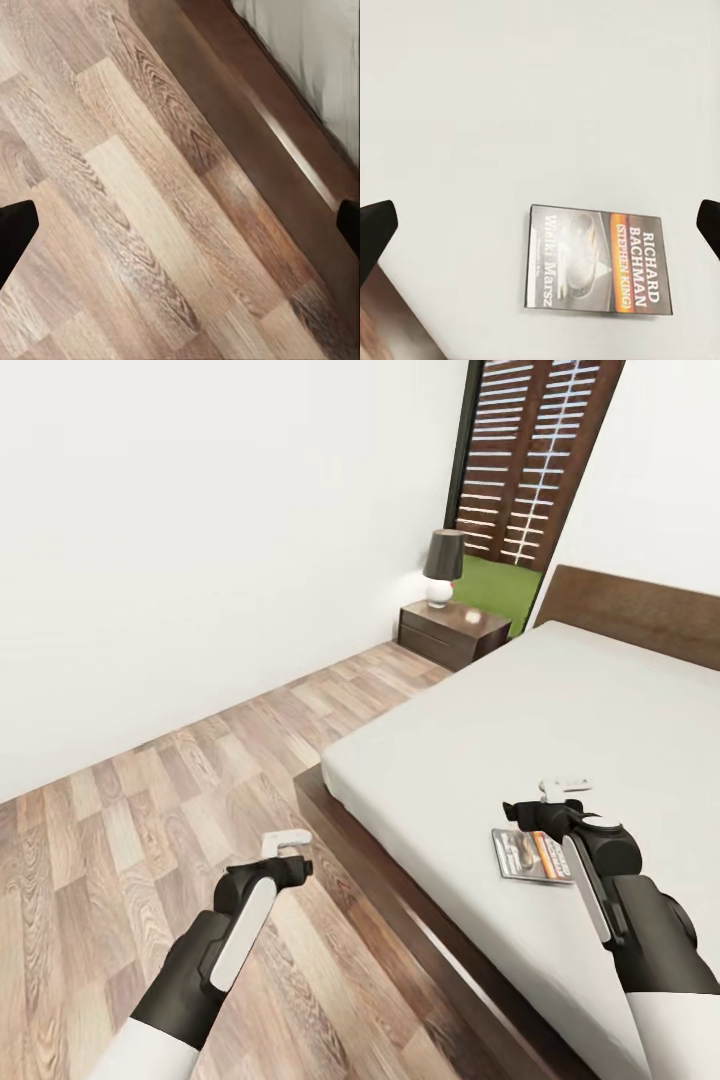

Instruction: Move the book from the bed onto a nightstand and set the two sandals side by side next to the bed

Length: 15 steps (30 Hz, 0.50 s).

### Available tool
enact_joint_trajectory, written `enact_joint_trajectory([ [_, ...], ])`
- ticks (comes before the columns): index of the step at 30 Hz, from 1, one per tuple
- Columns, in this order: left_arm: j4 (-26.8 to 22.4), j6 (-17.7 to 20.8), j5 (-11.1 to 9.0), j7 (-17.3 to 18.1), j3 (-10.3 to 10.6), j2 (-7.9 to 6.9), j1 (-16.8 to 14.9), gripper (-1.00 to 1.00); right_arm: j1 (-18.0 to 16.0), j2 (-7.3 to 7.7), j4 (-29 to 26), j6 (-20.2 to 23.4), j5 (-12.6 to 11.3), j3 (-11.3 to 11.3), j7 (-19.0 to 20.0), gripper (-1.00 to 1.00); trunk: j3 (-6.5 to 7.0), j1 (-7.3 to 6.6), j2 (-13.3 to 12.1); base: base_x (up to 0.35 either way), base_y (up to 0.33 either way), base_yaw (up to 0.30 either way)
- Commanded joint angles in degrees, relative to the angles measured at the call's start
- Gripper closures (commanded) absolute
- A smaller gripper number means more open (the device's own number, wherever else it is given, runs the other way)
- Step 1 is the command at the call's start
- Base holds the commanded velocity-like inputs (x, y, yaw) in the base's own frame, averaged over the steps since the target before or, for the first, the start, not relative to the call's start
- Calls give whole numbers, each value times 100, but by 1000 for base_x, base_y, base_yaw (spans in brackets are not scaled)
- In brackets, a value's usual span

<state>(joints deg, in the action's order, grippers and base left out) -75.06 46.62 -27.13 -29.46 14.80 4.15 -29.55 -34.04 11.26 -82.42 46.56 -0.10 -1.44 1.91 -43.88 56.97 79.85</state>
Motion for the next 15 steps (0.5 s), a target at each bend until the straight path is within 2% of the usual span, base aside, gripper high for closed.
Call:
enact_joint_trajectory([
  [1, -108, 7, -59, -59, 6, -8, 42, -100, -4, 2, -5, 29, 1, -6, 20, -100, -5, 0, 3, 13, 0, 0],
  [3, -427, 6, -57, -54, 6, -63, 184, -100, -5, 9, -5, 34, 1, -11, 20, -100, -5, 0, 3, 7, 0, 0],
  [6, -629, 6, -62, -50, 6, -170, 267, -100, -5, 5, -9, 23, -5, -9, 20, -100, -5, 0, 3, 3, 0, 0],
  [15, -758, 5, -60, -51, 3, -260, 308, -100, -6, -8, -17, 38, -10, -7, 8, -100, -5, 0, 3, 0, 0, 0],
])
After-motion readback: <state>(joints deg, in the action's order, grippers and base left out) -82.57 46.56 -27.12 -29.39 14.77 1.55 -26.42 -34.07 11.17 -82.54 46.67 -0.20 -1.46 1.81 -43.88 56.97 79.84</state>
